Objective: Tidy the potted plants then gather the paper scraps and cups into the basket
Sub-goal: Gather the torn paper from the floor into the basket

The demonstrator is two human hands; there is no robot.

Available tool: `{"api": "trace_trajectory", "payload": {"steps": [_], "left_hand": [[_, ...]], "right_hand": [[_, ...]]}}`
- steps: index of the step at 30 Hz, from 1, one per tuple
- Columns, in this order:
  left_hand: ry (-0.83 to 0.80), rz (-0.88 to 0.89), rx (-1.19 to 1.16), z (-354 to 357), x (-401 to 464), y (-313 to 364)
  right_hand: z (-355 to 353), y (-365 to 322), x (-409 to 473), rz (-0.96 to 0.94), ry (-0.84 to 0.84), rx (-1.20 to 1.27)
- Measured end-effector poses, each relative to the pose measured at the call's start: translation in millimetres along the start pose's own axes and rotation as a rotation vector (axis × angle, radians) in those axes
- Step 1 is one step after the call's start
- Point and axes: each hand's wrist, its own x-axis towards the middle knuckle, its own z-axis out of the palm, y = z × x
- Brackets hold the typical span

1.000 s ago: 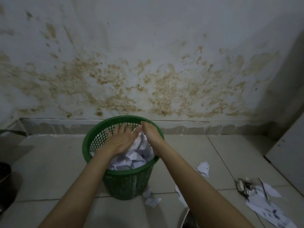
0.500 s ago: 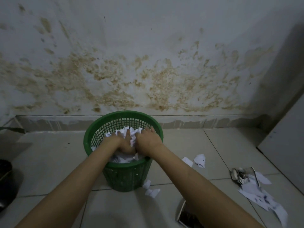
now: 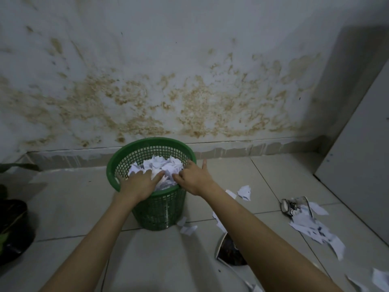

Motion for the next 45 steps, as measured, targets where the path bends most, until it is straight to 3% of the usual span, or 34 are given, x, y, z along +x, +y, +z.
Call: {"api": "trace_trajectory", "payload": {"steps": [2, 7, 12, 14, 17, 20, 22, 25, 30, 33, 36, 38, 43, 45], "left_hand": [[0.092, 0.014, -0.053, 1.2, -2.6, 11.0], [0.248, 0.113, 0.084, 3.6, 3.6, 40.1], [0.473, 0.143, -0.132, 6.1, 19.6, 62.4], [0.585, 0.159, -0.193, 10.1, 14.2, 68.8], [0.79, 0.209, -0.285, 26.2, -7.4, 76.5], [1.002, 0.3, -0.259, 60.6, -32.2, 79.6], [1.071, 0.422, -0.255, 93.1, -46.9, 78.1], [0.858, 0.547, -0.259, 140.6, -62.1, 75.2], [0.285, 0.328, -0.113, 186.3, -52.4, 71.1], [0.178, 0.3, -0.124, 200.2, -39.4, 62.7], [0.177, 0.206, -0.199, 209.0, -35.9, 64.3], [0.051, 0.146, -0.264, 213.3, -38.9, 69.0], [-0.05, 0.463, -0.237, 213.1, -42.9, 94.8], [0.02, 0.594, -0.279, 214.0, -42.8, 103.3]], "right_hand": [[-0.1, 6.5, 0.2, 0.016, 0.027, -0.031], [-6.0, 33.7, -3.5, 0.069, 0.05, -0.052], [-7.1, 61.5, -4.4, 0.058, 0.127, 0.027], [-4.8, 72.5, -7.2, 0.002, 0.233, 0.131], [10.6, 84.5, -20.1, -0.05, 0.529, 0.356], [40.4, 93.2, -39.3, -0.031, 0.788, 0.447], [64.4, 109.0, -45.0, 0.037, 0.849, 0.457], [96.4, 149.5, -40.7, 0.216, 0.648, 0.514], [122.3, 226.1, -16.1, 0.544, 0.254, 0.472], [132.6, 248.3, 5.0, 0.505, 0.087, 0.299], [137.9, 249.5, 21.8, 0.489, -0.06, 0.225], [145.1, 236.7, 22.7, 0.421, -0.11, 0.185], [161.3, 191.1, -5.1, 0.09, -0.151, 0.144], [151.5, 190.1, -11.7, 0.072, -0.157, 0.232]]}}
